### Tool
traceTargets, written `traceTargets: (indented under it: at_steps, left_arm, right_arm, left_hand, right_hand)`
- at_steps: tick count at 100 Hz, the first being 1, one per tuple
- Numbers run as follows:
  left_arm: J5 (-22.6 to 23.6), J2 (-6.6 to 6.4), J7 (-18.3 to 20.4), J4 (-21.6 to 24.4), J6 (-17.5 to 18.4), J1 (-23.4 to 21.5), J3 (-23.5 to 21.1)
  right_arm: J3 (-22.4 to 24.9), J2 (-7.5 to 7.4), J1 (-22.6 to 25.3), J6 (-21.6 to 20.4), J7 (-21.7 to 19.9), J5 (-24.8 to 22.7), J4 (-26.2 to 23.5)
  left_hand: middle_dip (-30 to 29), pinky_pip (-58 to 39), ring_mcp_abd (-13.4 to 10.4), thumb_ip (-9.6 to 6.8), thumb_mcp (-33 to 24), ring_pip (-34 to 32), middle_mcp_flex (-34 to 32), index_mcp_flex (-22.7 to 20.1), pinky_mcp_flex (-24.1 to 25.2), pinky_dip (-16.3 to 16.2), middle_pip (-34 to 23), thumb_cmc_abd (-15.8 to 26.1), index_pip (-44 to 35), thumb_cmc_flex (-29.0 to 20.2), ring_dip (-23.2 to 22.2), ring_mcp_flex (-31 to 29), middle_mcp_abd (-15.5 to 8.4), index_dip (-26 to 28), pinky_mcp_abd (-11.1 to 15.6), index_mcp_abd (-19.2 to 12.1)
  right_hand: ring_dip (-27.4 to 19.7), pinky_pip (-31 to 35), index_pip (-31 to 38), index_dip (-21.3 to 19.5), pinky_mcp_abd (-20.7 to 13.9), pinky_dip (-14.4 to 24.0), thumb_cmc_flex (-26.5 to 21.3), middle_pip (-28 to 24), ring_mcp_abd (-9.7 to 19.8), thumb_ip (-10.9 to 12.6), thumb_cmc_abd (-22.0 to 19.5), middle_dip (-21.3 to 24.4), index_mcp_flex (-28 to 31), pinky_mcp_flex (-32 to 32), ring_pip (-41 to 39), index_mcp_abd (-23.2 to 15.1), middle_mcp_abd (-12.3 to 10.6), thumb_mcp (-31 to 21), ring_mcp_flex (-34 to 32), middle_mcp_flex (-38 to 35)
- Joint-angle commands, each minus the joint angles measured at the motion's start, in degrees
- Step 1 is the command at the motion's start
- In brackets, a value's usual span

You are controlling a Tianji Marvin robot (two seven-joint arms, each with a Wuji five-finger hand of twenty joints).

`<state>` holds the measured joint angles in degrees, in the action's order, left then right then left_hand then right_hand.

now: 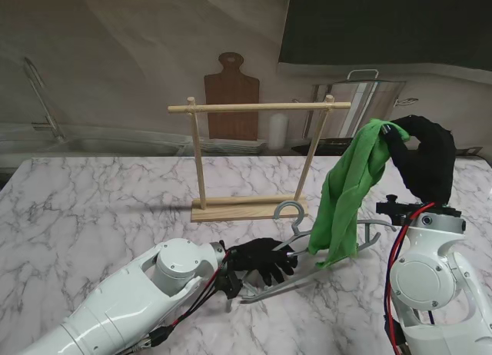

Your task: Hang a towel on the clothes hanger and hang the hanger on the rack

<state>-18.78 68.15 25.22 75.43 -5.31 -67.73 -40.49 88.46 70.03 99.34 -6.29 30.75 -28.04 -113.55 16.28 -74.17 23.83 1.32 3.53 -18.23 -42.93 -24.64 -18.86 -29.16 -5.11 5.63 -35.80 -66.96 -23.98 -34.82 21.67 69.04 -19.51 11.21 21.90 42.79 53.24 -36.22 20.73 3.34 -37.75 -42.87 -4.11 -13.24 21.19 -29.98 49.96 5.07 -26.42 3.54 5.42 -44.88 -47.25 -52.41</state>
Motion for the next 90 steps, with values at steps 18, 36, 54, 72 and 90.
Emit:
traceTargets:
  at_steps: [18,36,54,72,90]
  left_arm:
    - [-2.2,-0.16,1.9,2.1,-0.6,-1.0,-1.6]
    - [-5.0,-0.33,3.4,3.3,-1.3,-2.0,-2.7]
    - [-5.9,-0.40,4.3,3.4,-1.4,-2.1,-2.7]
    - [-5.6,-0.63,3.9,4.1,-1.4,-2.9,-3.9]
    - [-7.3,-0.33,2.9,4.6,-1.9,-4.3,-5.7]
  right_arm:
    - [0.0,0.59,0.1,-5.4,0.5,1.9,1.9]
    - [0.6,0.90,-0.4,-9.8,2.2,1.8,5.2]
    - [0.4,1.20,-0.8,-10.7,3.7,1.8,7.3]
    - [0.5,0.97,0.3,-10.2,4.3,-0.4,8.9]
    - [1.1,0.90,1.6,-10.6,5.9,-2.7,10.2]
  left_hand:
    - [-0.1,18.7,1.6,0.20,-1.4,-1.1,-2.6,0.4,-1.3,0.6,-0.5,5.6,-0.1,-3.5,0.4,-1.7,-0.4,-0.4,-0.3,-2.1]
    - [0.0,18.4,1.7,0.17,-1.4,-1.2,-3.0,0.5,-1.6,0.7,-0.6,5.5,0.0,-3.7,0.4,-2.1,-0.4,-0.4,-0.5,-1.9]
    - [0.0,18.4,1.7,0.13,-1.4,-1.2,-3.1,0.5,-1.6,0.8,-0.6,5.5,0.2,-3.8,0.4,-2.1,-0.4,-0.4,-0.5,-1.7]
    - [0.0,18.3,1.8,0.11,-1.4,-1.3,-3.2,0.4,-1.7,0.8,-0.6,5.4,0.2,-3.9,0.4,-2.2,-0.2,-0.3,-0.5,-1.6]
    - [0.0,18.0,1.8,0.09,-1.5,-1.5,-3.3,0.3,-1.8,0.8,-0.6,5.4,0.3,-4.0,0.3,-2.4,-0.4,-0.3,-0.6,-1.3]
  right_hand:
    - [0.5,-0.7,4.3,0.4,-1.1,0.5,-3.9,-1.7,2.4,0.3,-3.7,0.5,-0.5,-1.0,-1.0,-2.9,-0.9,-0.9,0.6,1.3]
    - [0.5,-0.8,4.7,0.7,-1.4,0.5,-3.5,-1.8,2.9,0.2,-3.8,0.6,-0.7,-0.8,-0.9,-3.7,-1.5,-1.1,0.4,1.4]
    - [0.6,-1.0,5.0,0.9,-1.7,0.5,-3.4,-2.0,3.1,0.1,-3.7,0.5,-1.0,-0.8,-0.9,-3.8,-1.6,-1.2,0.6,1.5]
    - [0.6,-1.1,5.3,1.3,-1.7,0.5,-3.4,-2.1,3.0,0.1,-3.8,0.6,-1.0,-0.8,-0.9,-3.7,-1.6,-1.3,0.7,1.5]
    - [0.7,-1.1,5.5,1.5,-1.6,0.5,-3.3,-2.2,3.1,0.1,-3.7,0.7,-1.1,-0.8,-1.0,-3.8,-1.6,-1.4,0.7,1.6]
